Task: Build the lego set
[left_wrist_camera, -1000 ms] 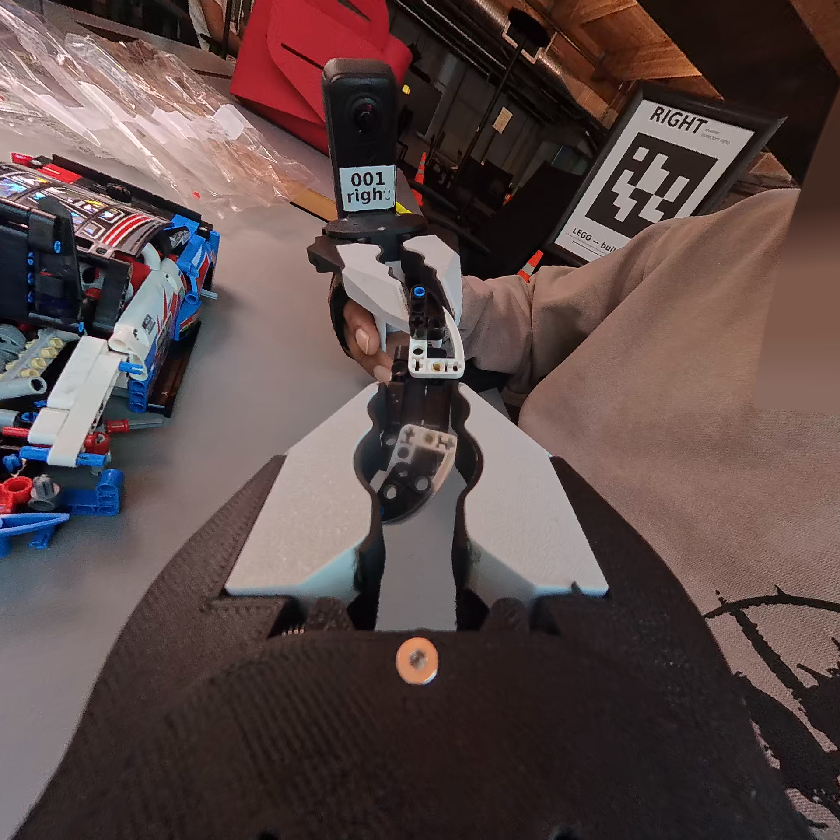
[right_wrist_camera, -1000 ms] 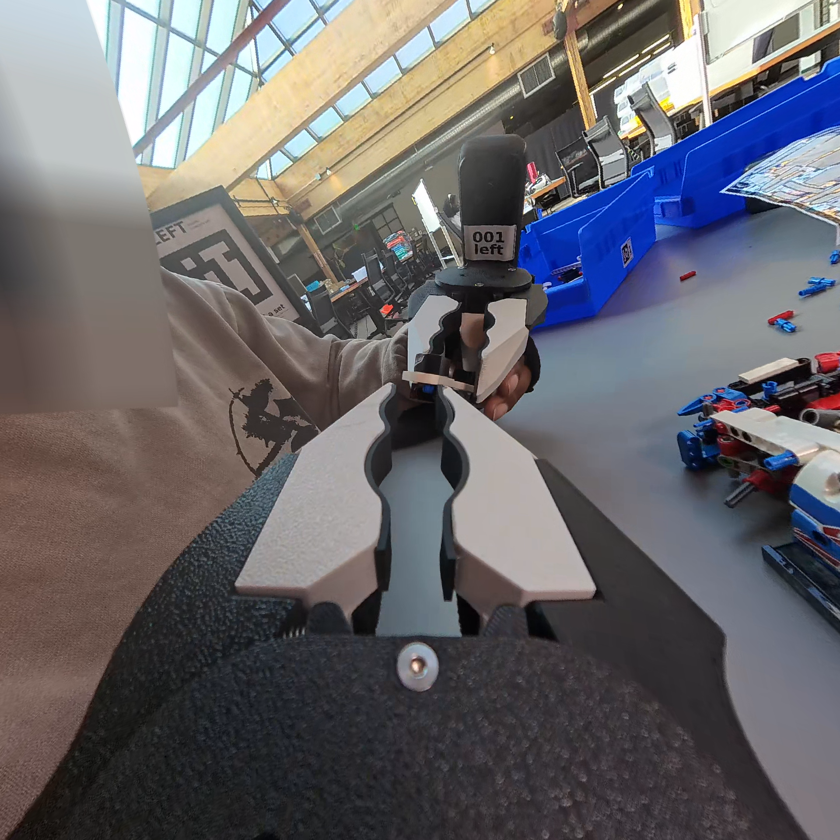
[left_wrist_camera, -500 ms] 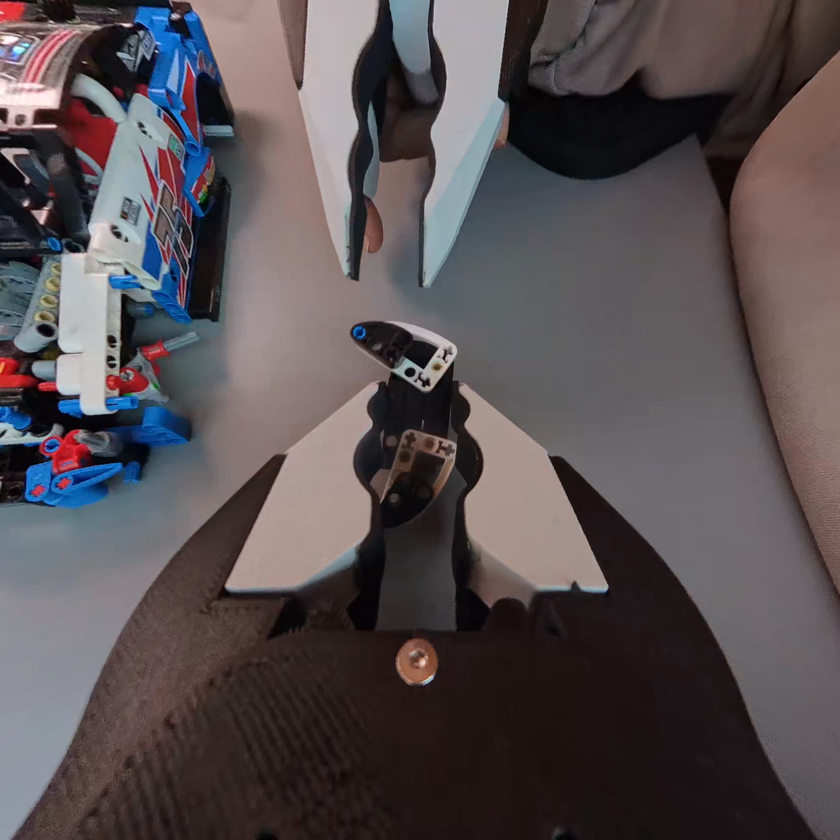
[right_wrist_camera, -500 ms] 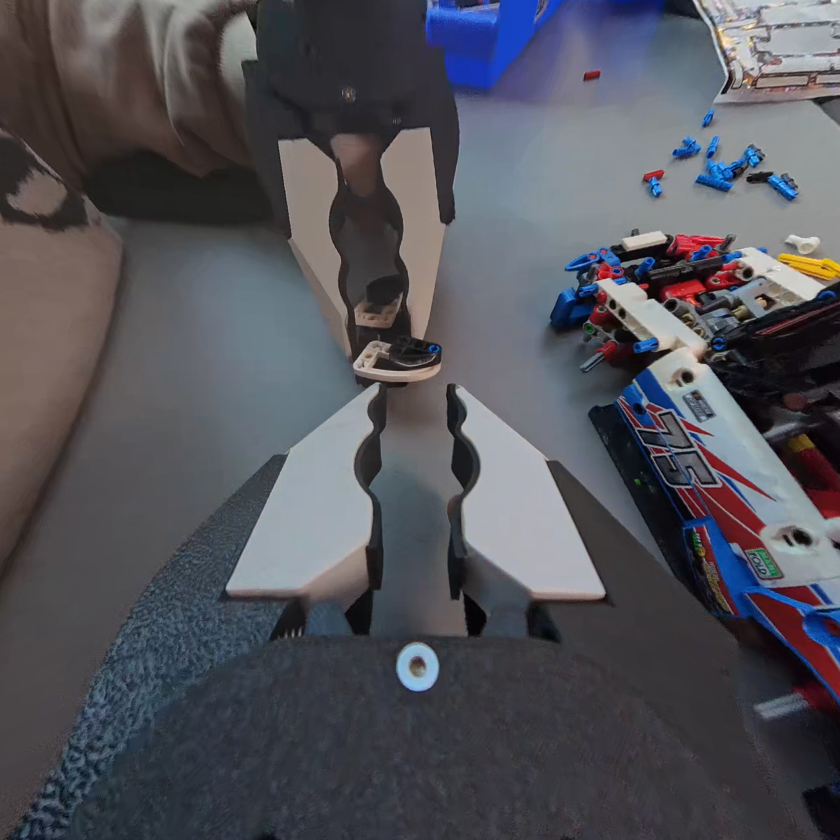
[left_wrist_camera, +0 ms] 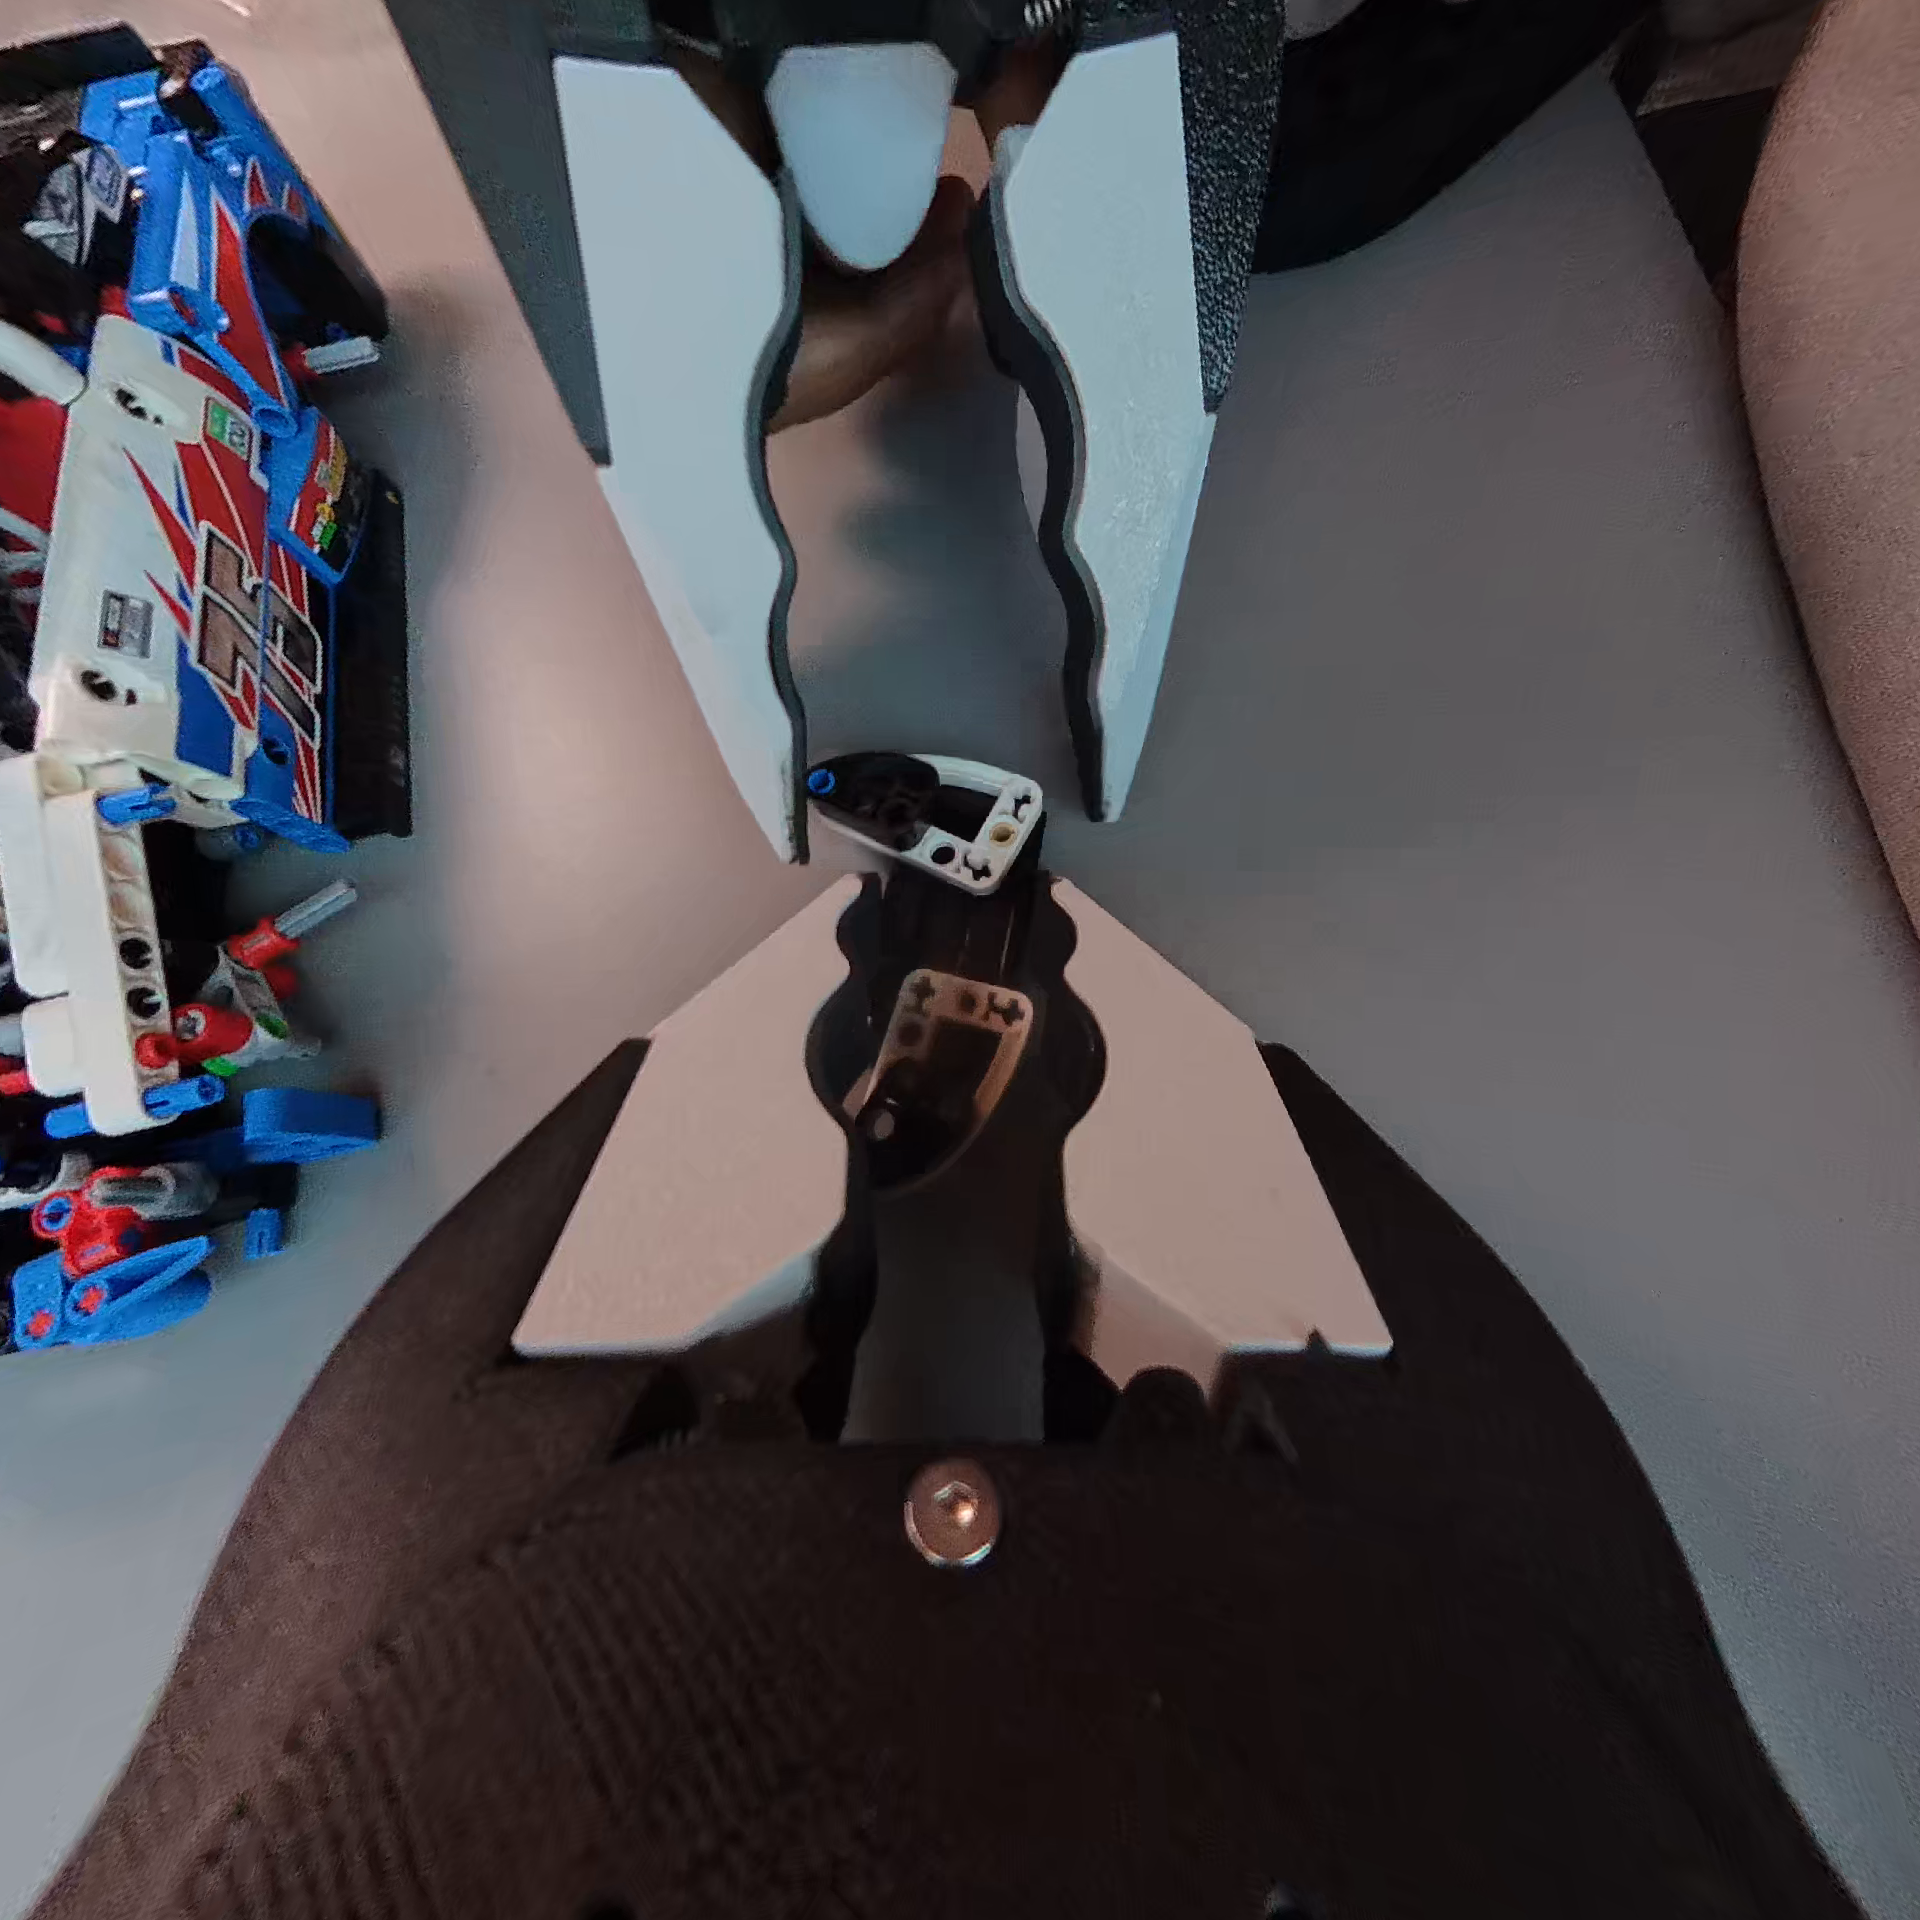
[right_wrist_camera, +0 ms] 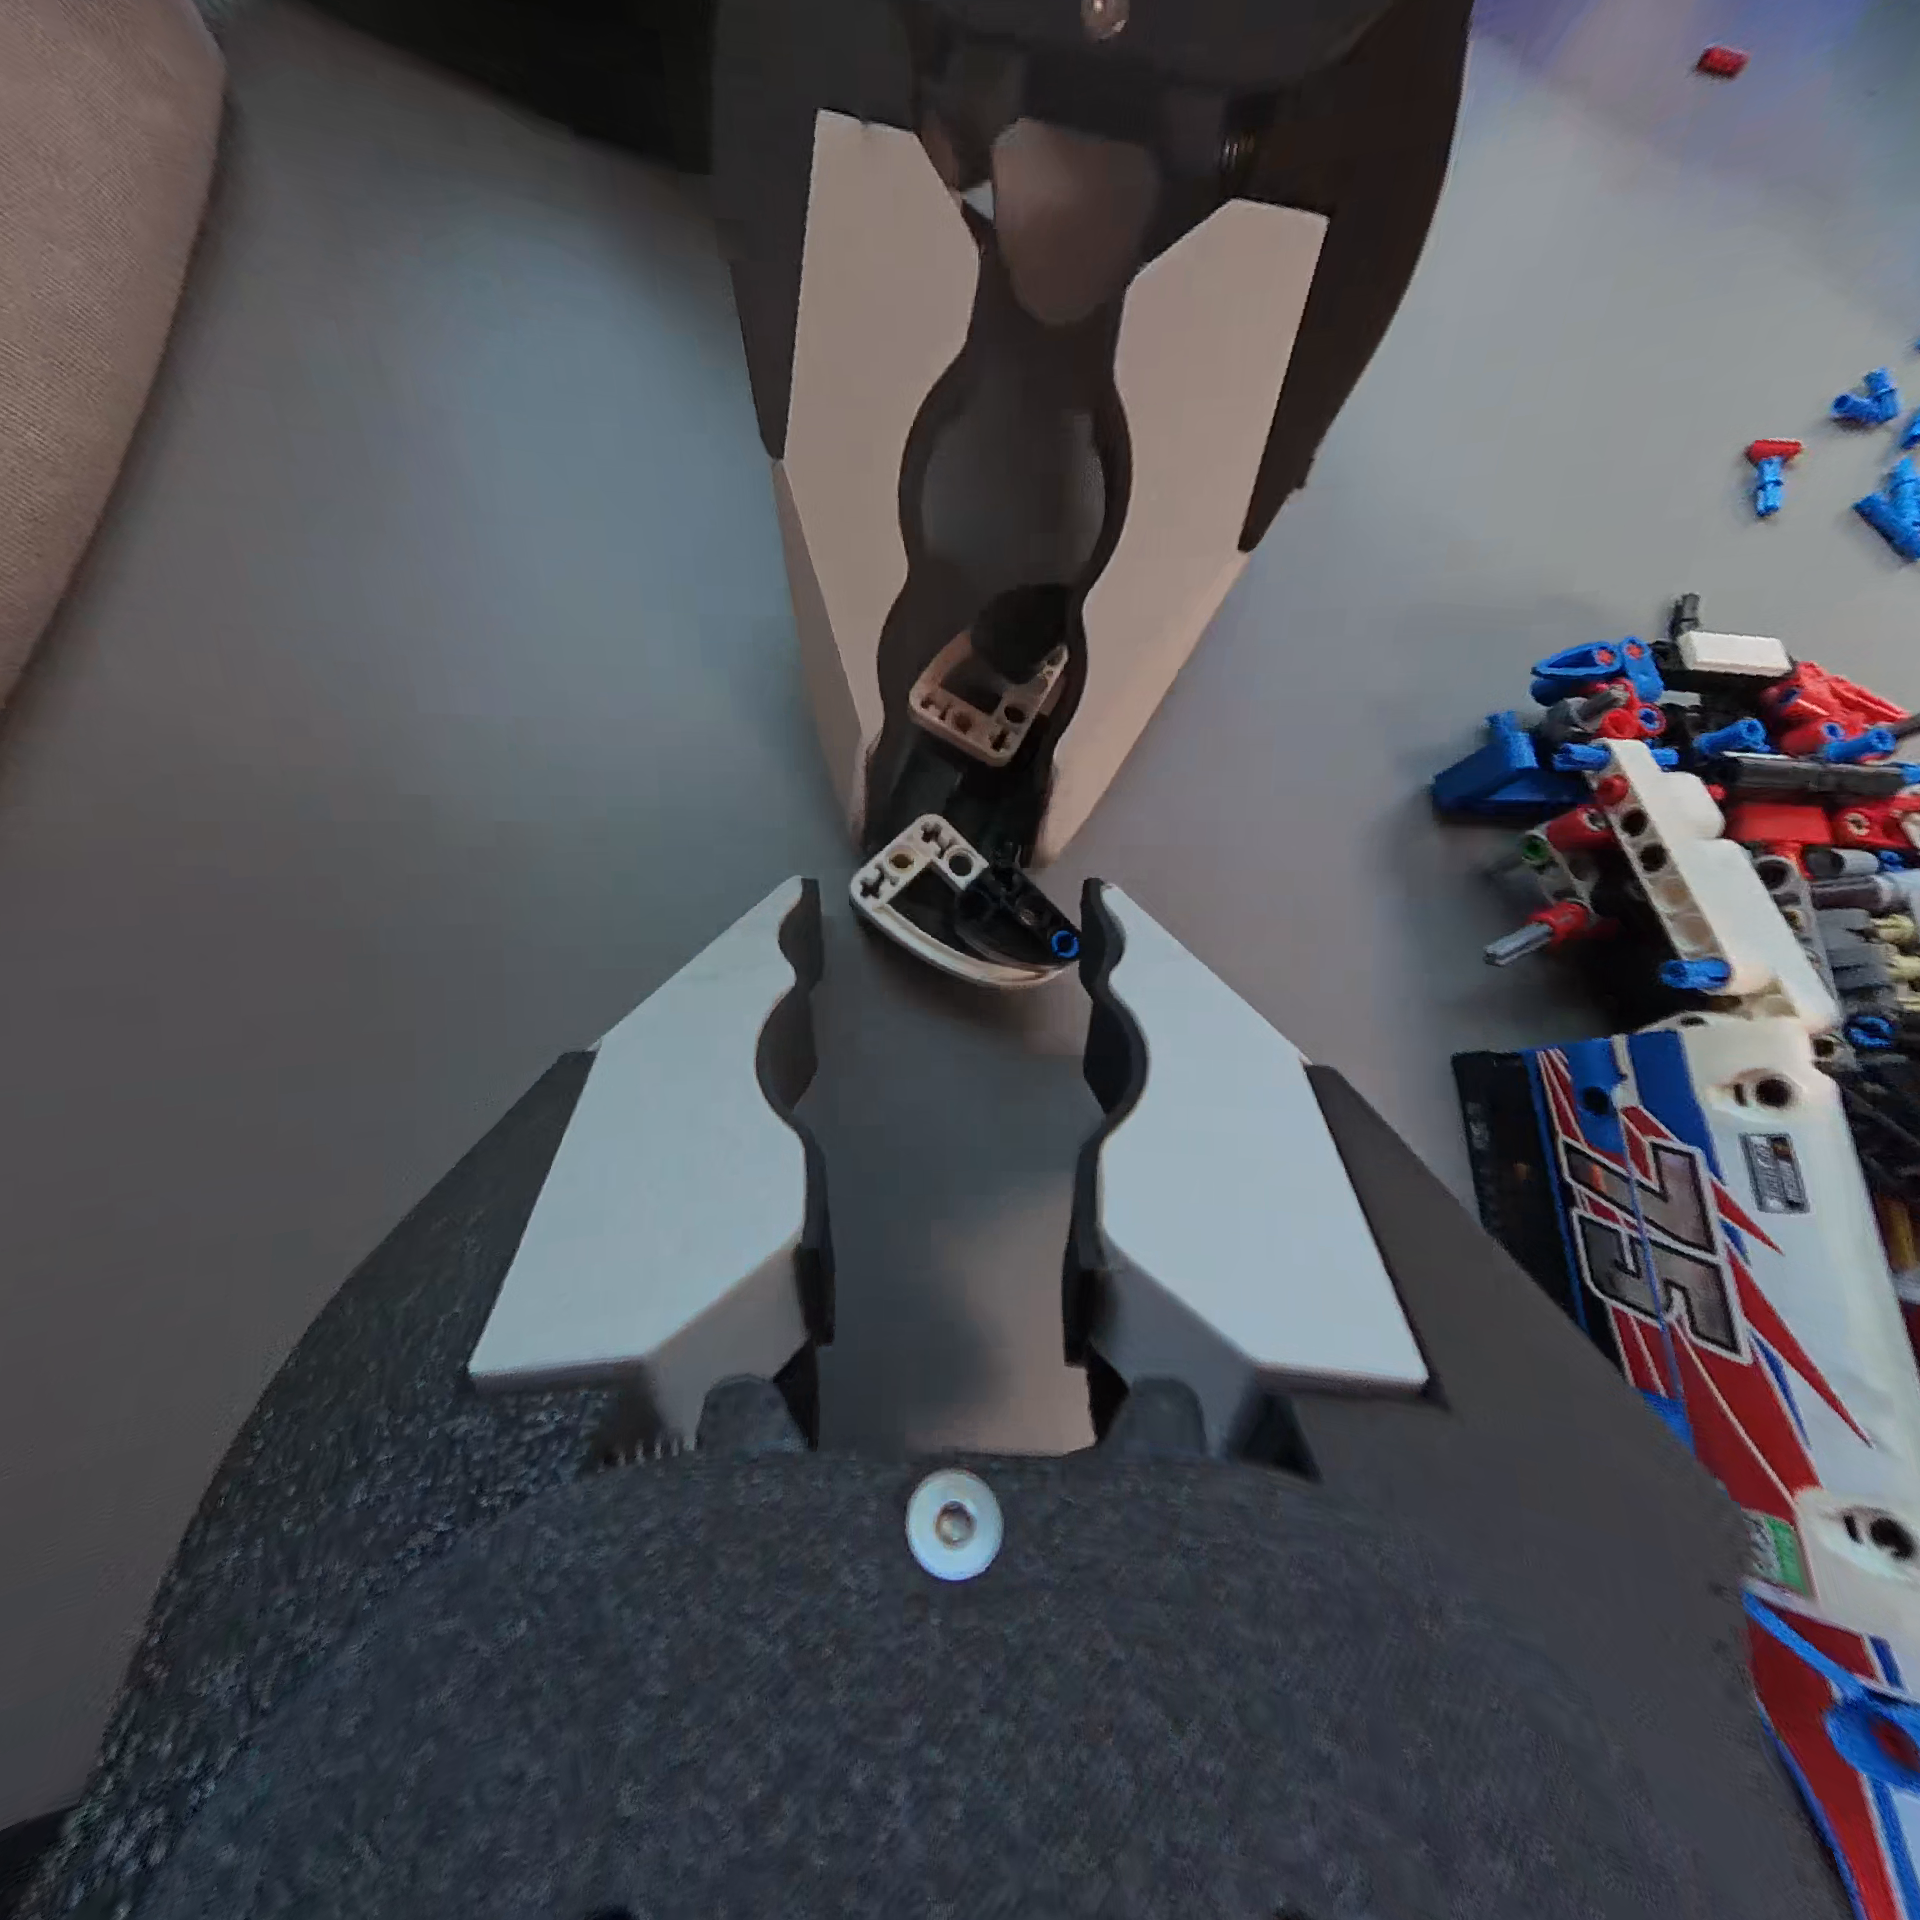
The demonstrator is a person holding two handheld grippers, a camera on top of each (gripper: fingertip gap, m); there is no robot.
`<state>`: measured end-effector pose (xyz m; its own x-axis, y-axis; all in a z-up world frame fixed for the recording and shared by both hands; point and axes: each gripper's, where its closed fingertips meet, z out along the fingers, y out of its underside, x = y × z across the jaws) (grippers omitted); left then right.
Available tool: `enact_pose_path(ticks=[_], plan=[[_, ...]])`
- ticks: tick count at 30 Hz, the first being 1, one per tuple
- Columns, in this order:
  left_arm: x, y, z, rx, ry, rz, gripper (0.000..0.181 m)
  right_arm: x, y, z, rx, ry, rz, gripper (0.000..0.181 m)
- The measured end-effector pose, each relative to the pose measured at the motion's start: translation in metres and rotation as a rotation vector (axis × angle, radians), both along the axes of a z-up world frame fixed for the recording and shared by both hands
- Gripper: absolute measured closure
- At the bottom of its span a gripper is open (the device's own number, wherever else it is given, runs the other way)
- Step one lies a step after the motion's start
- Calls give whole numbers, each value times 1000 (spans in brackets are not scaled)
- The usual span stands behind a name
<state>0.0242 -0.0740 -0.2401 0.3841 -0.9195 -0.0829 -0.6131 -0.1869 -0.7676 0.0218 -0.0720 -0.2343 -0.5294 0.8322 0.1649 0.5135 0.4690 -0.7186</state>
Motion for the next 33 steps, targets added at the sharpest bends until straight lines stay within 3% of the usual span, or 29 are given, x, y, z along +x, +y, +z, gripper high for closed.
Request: enact_pose_path(ticks=[7,14,16,18,20,24,27,28,30,33], plan=[[-18,13,0,10,9,123,155,5,27,1,84,24,-115,164],[-25,14,1,-4,10,164,146,7,29,2,76,32,-120,167],[-29,12,15,-20,-53,167,136,7,30,6,45,42,-130,158],[-46,21,50,15,-188,229,136,7,33,19,-2,87,-152,150],[-89,42,88,69,-319,392,139,7,42,38,-56,160,-192,148],[-241,91,123,58,-581,1011,133,4,64,65,-154,307,-303,153],[-323,112,131,-105,-1222,1305,119,0,65,69,-207,349,-330,157],[-337,119,127,-108,-1331,1369,117,-2,62,68,-214,350,-324,157],[-351,137,117,-24,-1291,1528,117,-4,56,66,-224,346,-305,157],[-360,162,102,-38,-1301,1629,112,-4,50,65,-225,346,-288,158]])
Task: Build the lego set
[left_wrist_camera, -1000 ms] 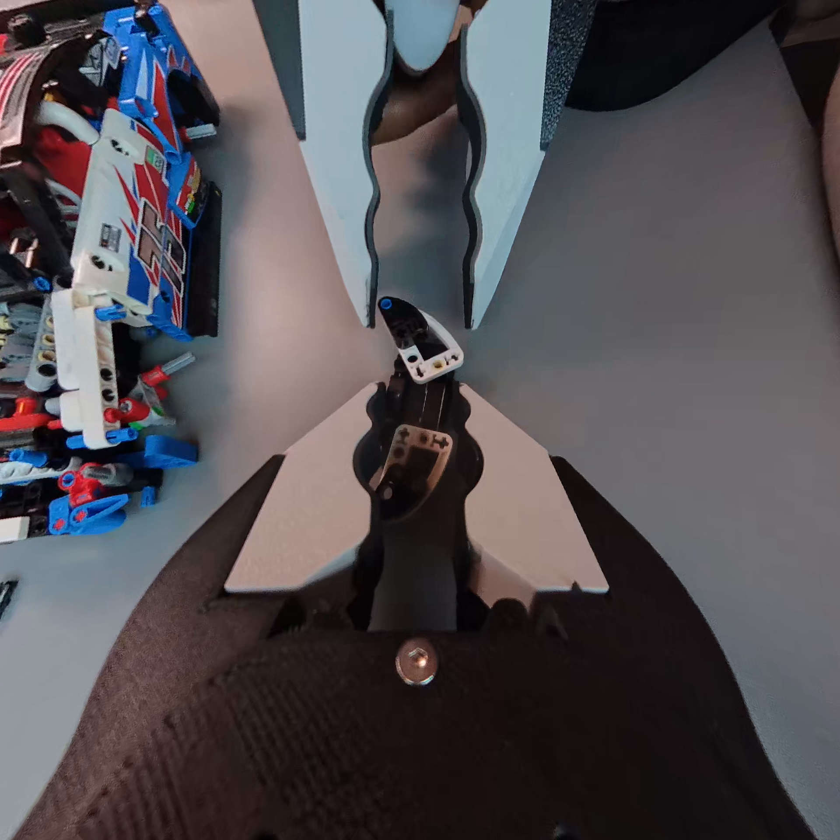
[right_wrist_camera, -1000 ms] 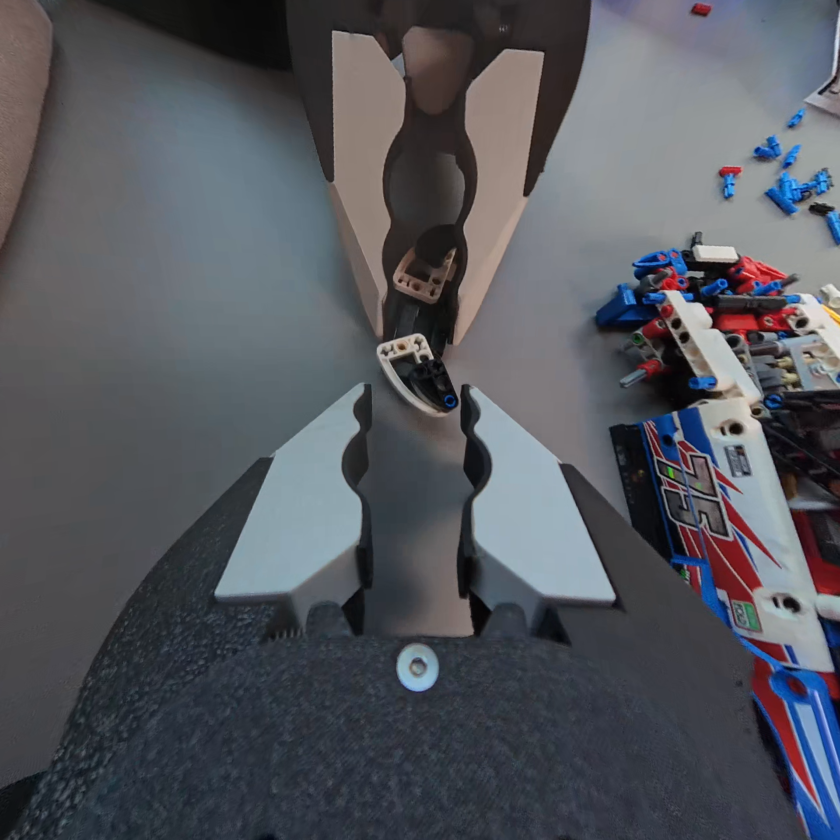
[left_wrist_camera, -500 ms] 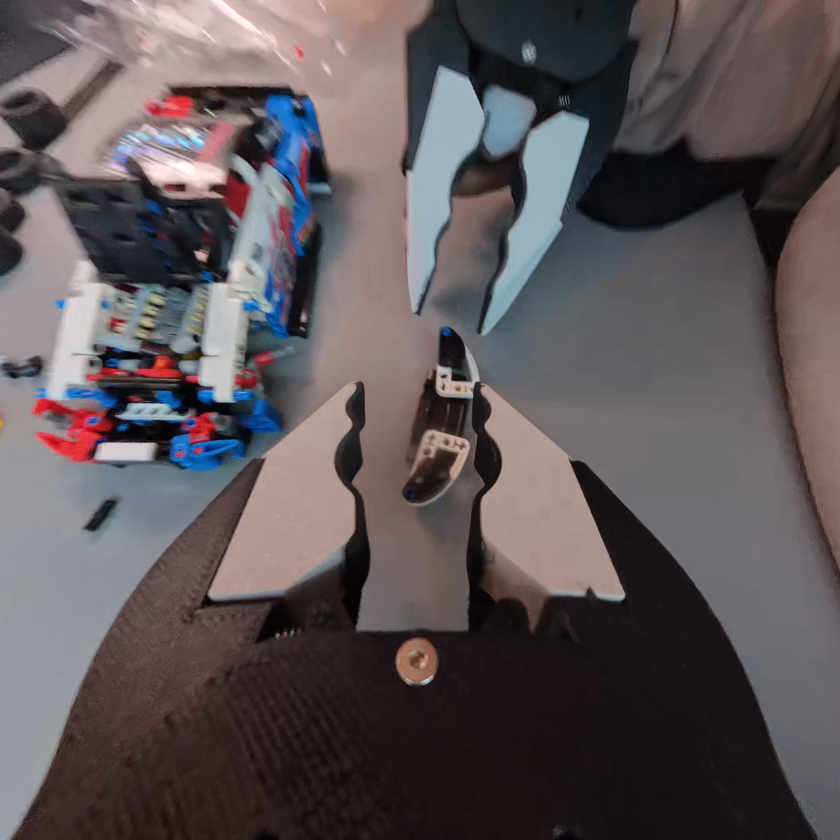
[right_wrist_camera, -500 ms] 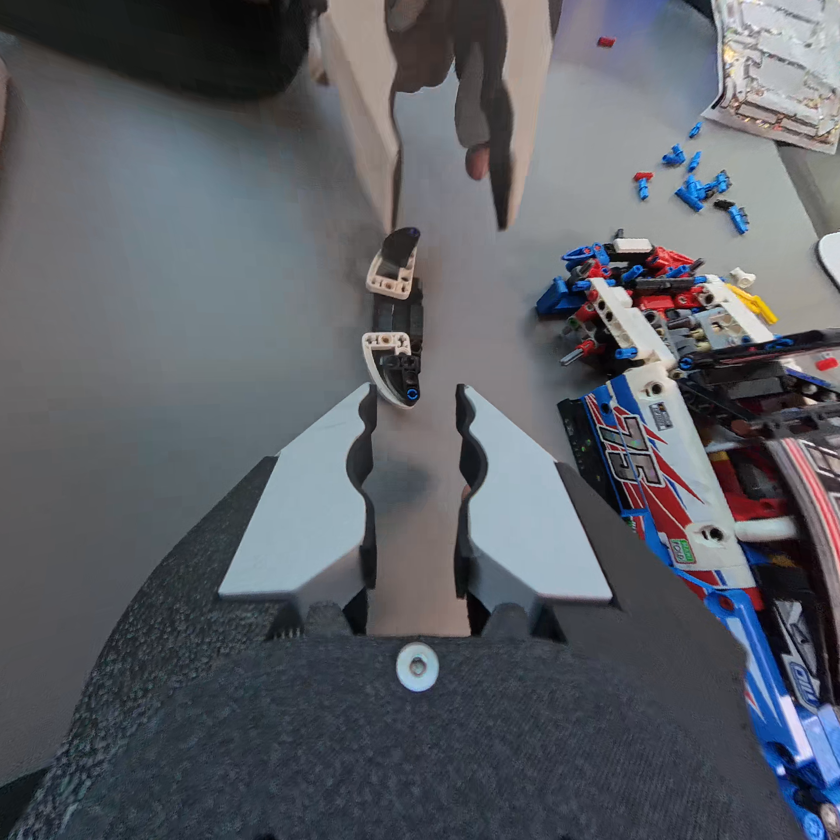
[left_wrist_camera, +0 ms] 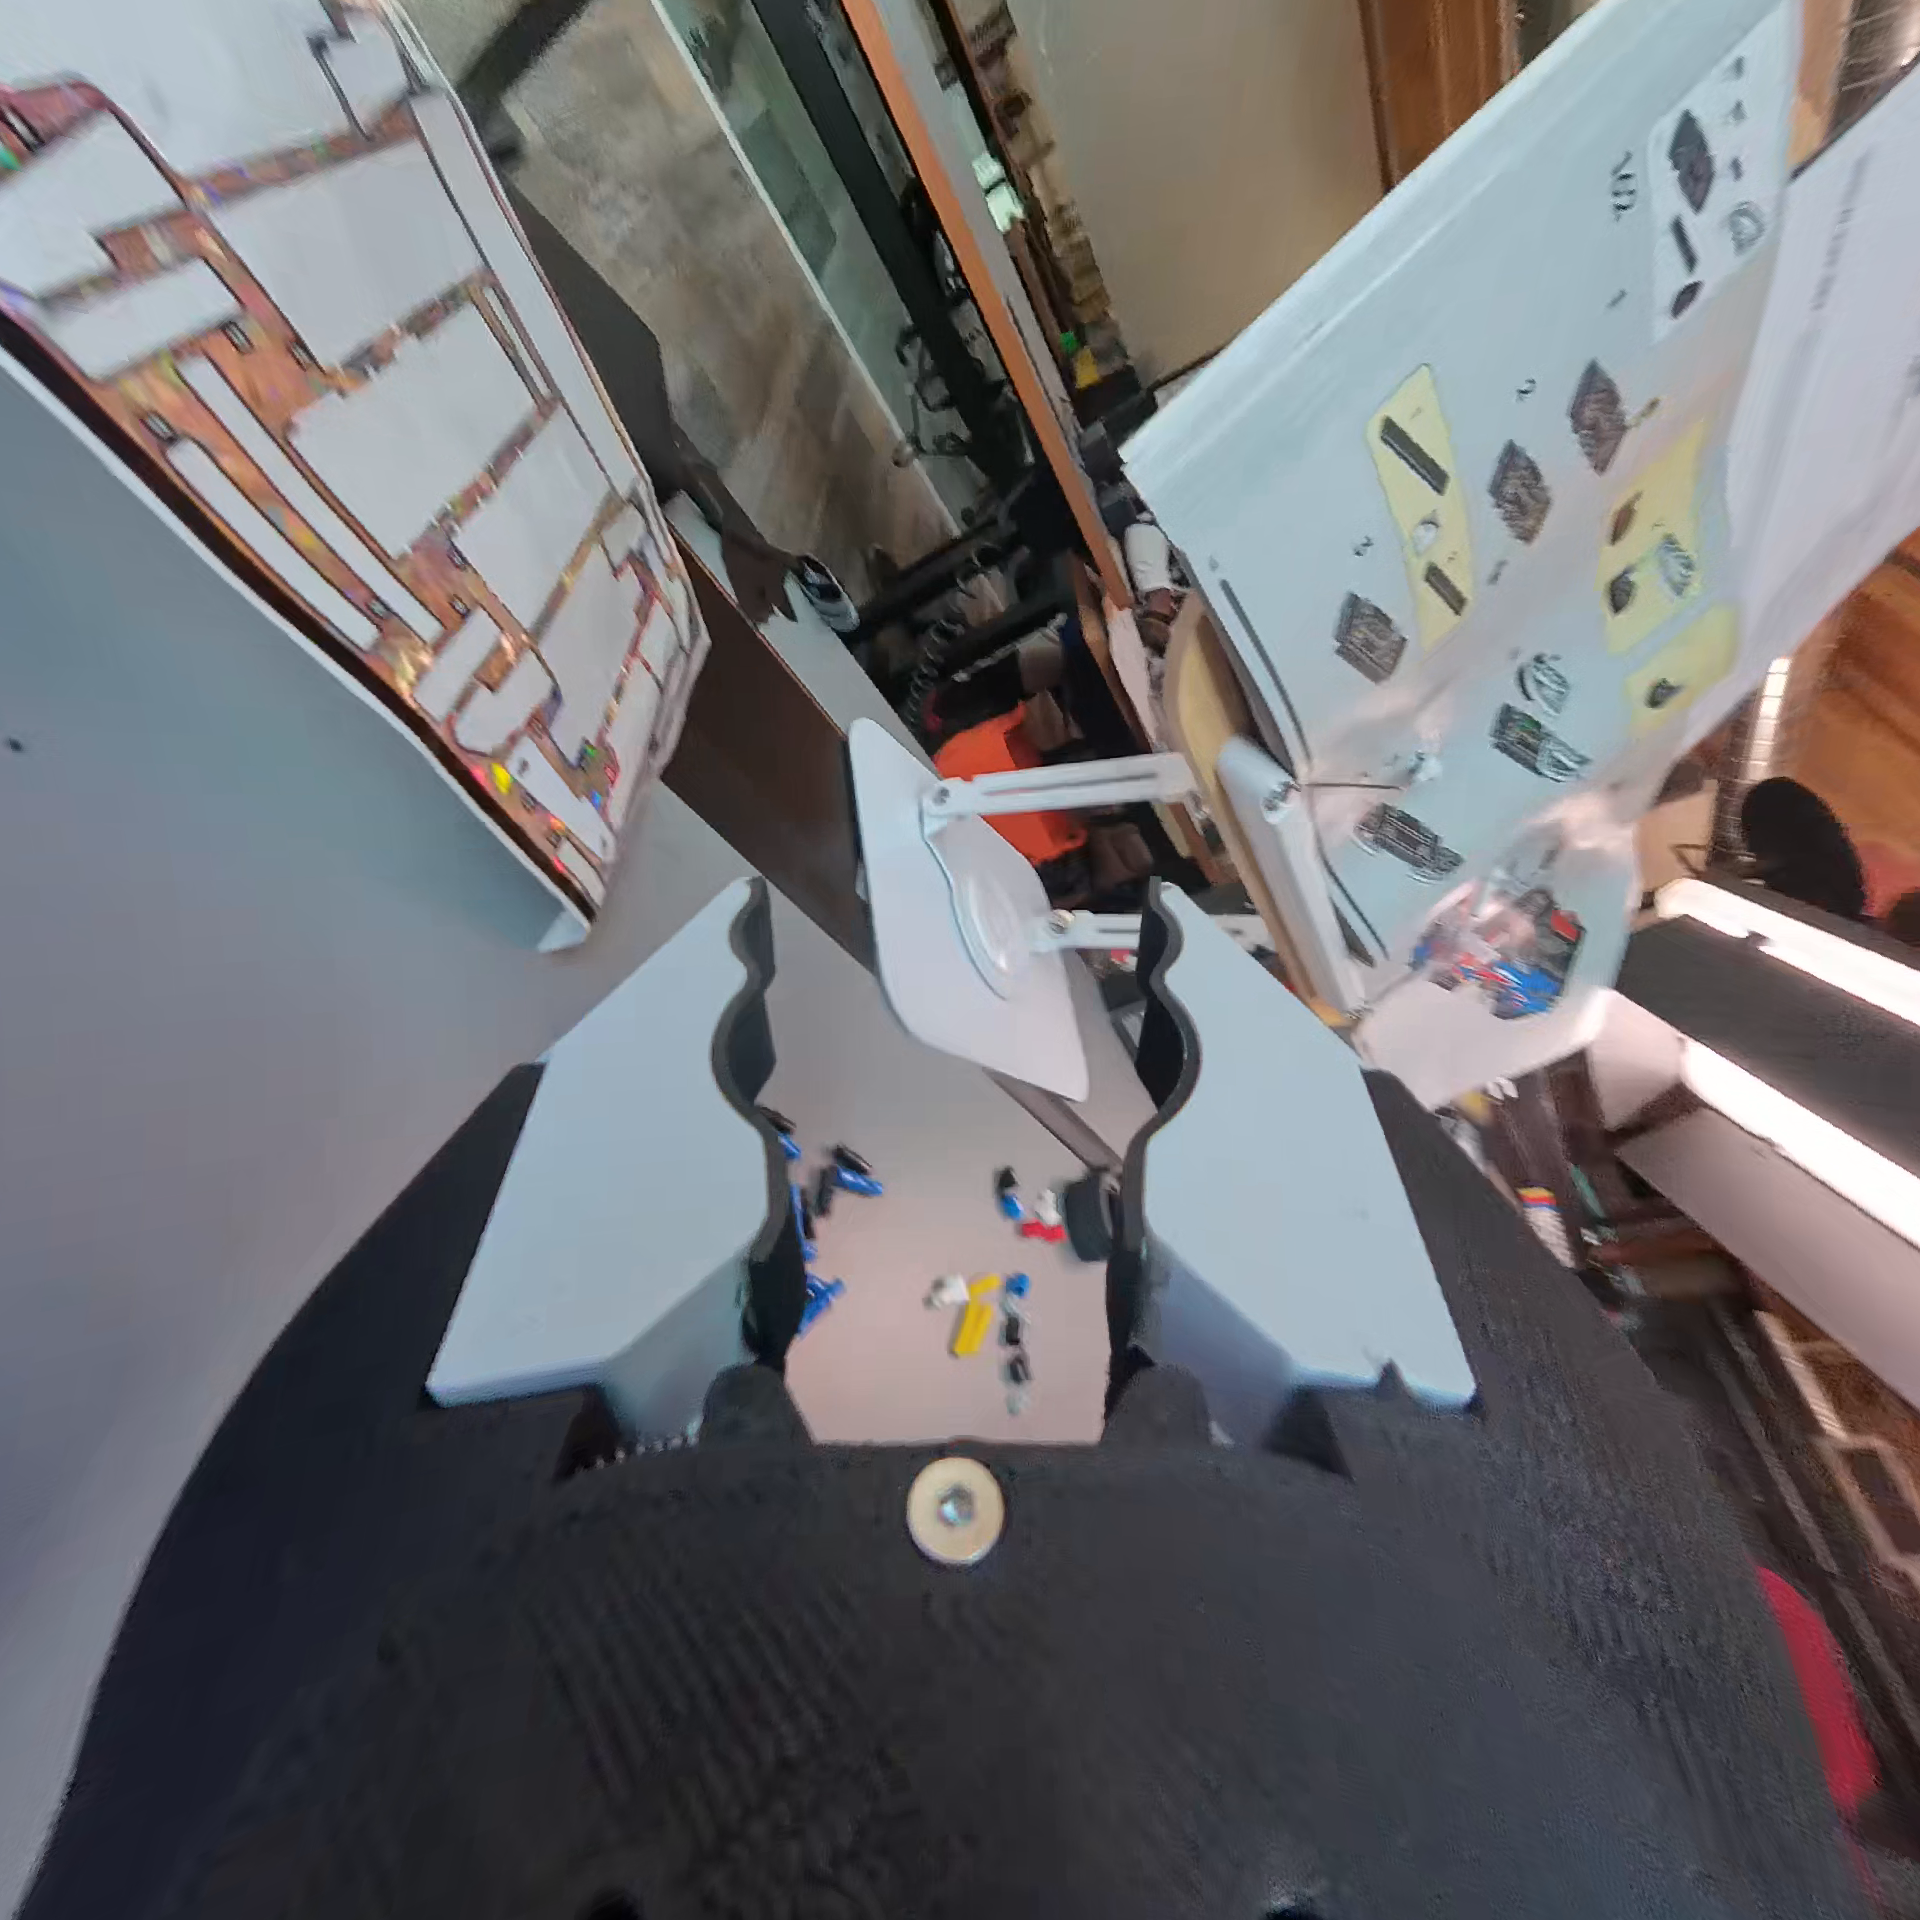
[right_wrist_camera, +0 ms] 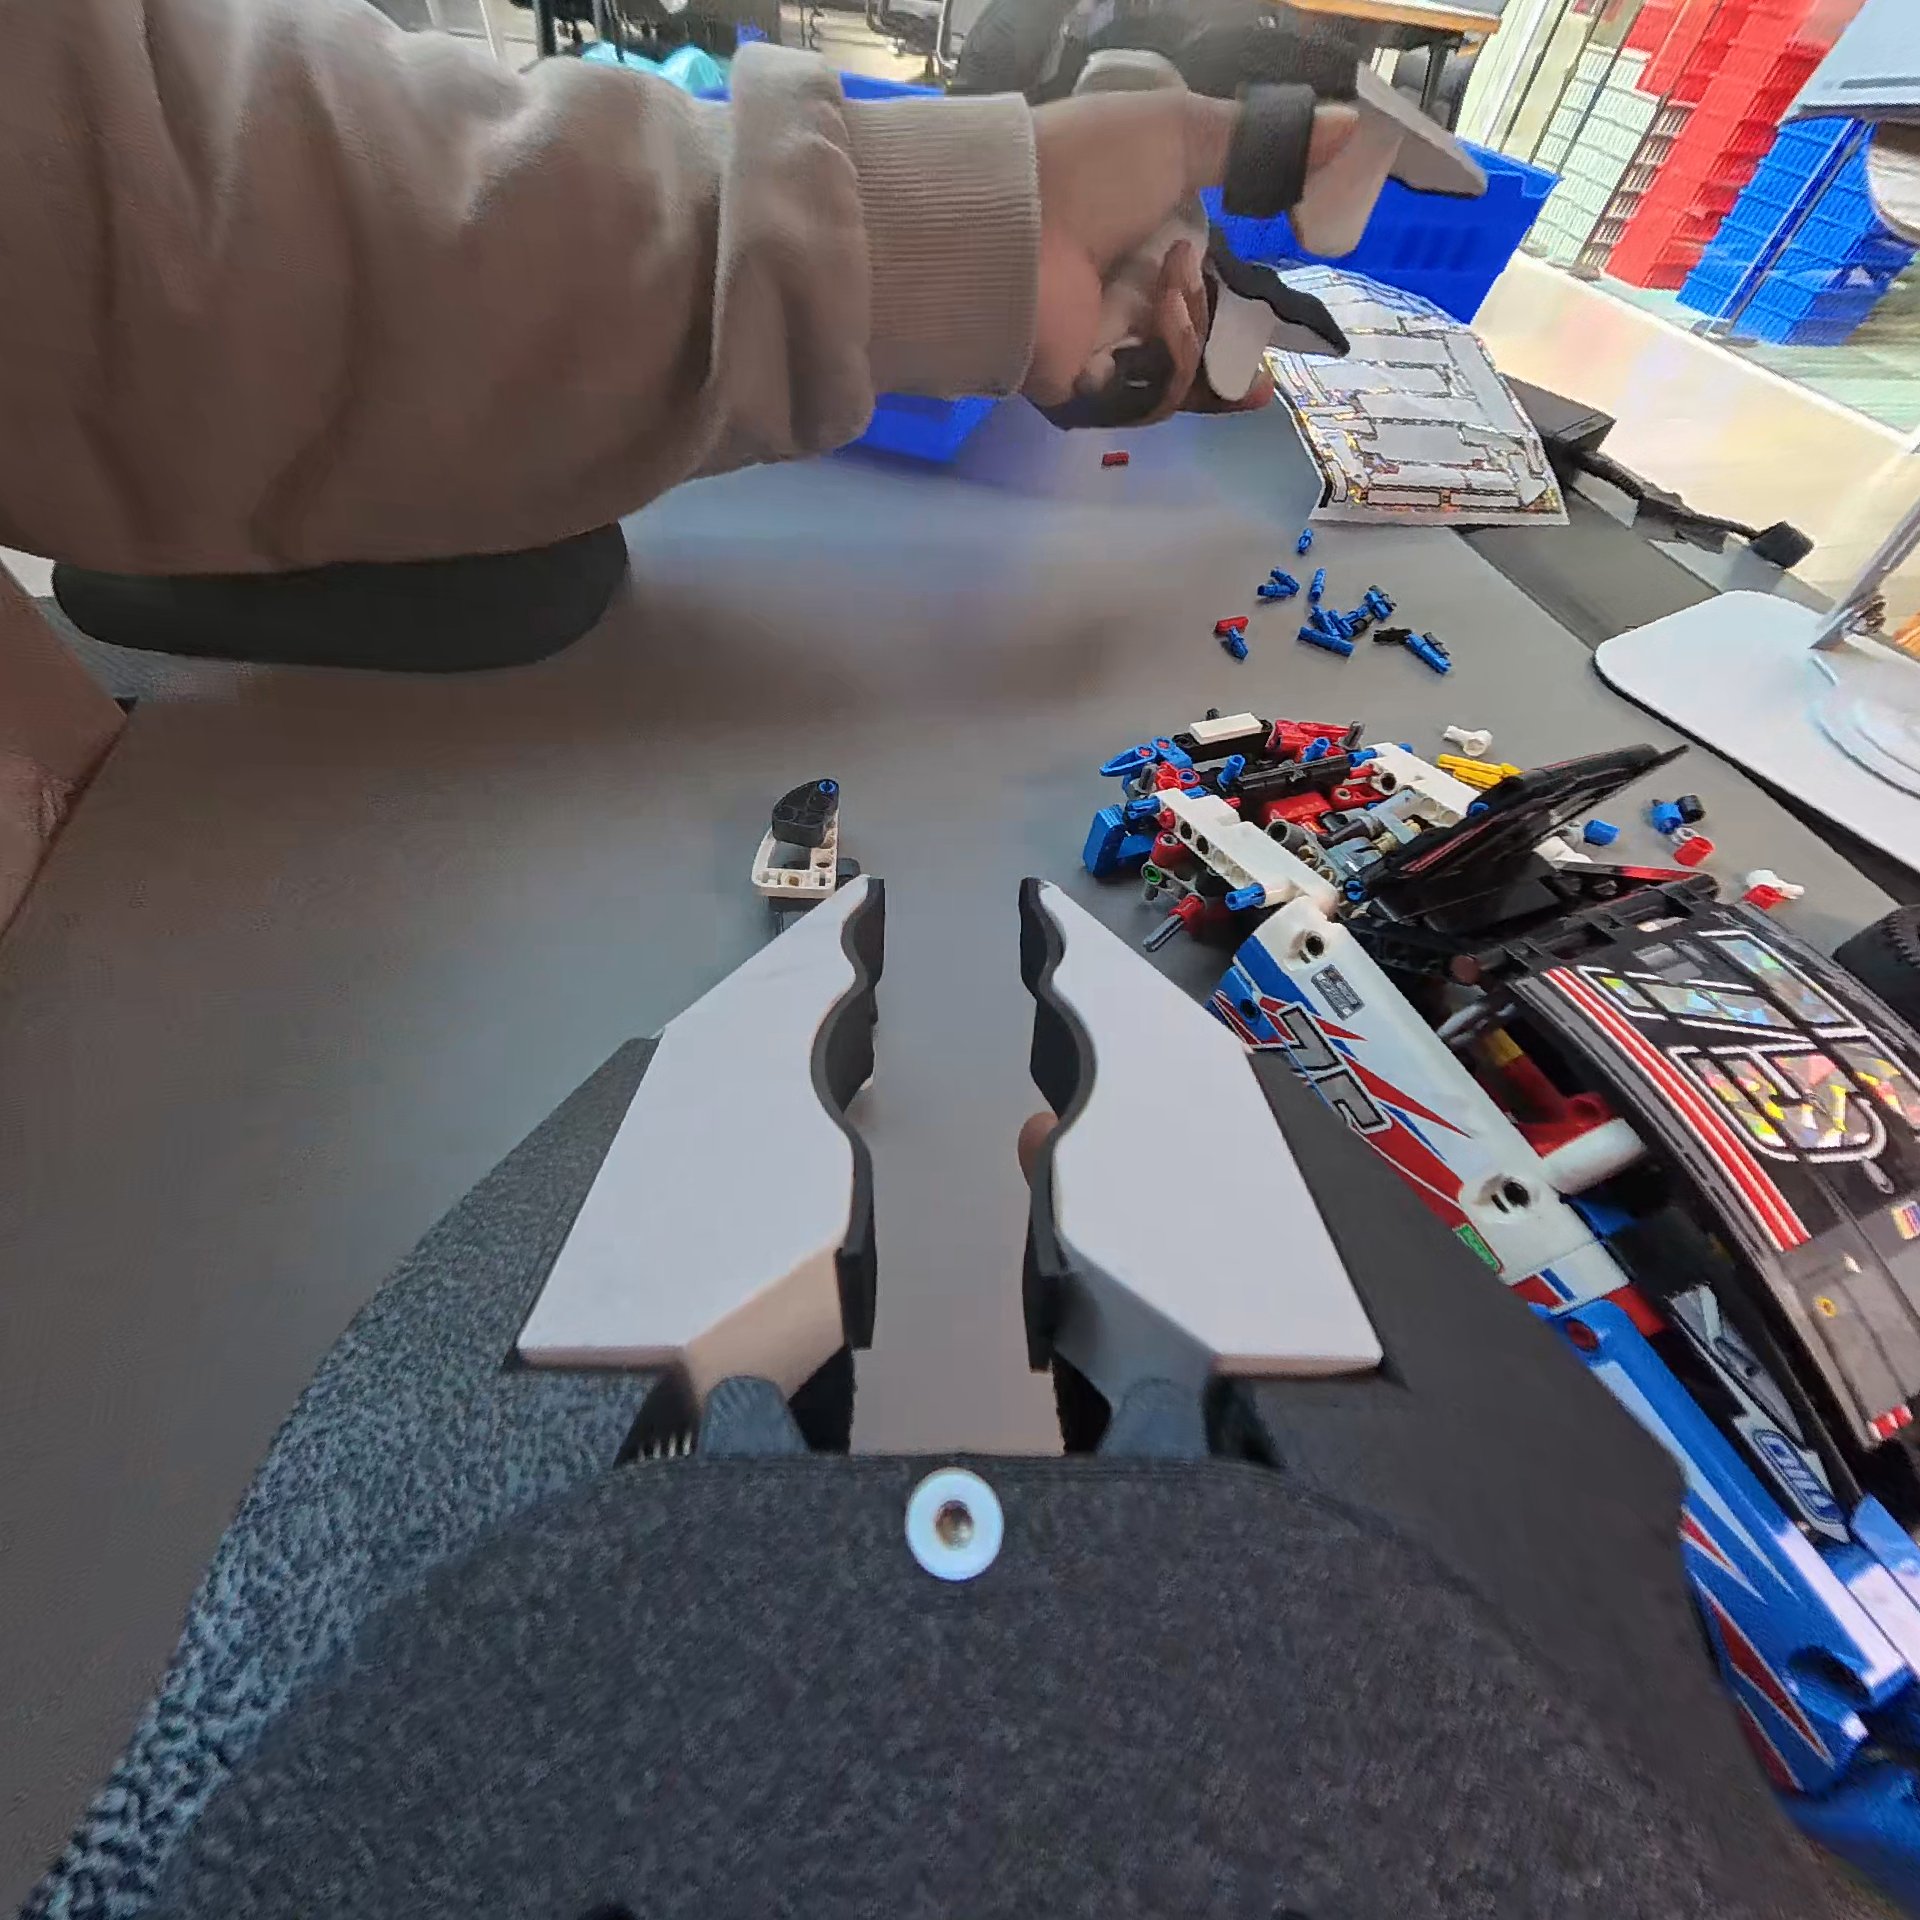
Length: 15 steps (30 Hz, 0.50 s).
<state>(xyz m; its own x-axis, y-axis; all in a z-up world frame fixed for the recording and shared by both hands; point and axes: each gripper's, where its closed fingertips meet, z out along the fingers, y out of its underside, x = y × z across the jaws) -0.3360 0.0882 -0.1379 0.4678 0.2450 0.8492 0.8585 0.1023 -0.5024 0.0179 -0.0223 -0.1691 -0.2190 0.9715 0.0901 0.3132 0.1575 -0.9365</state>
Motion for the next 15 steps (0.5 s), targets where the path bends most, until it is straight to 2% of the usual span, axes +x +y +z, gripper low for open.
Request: enact_pose_path(ticks=[3,8,15], plan=[[-9,10,-16,-119,116,51,117,1,0,2,-6,11,-1,159],[-36,7,-52,-265,97,166,111,2,-1,9,-17,34,6,160],[-71,3,-70,-316,21,297,113,5,0,15,-1,51,4,161]])
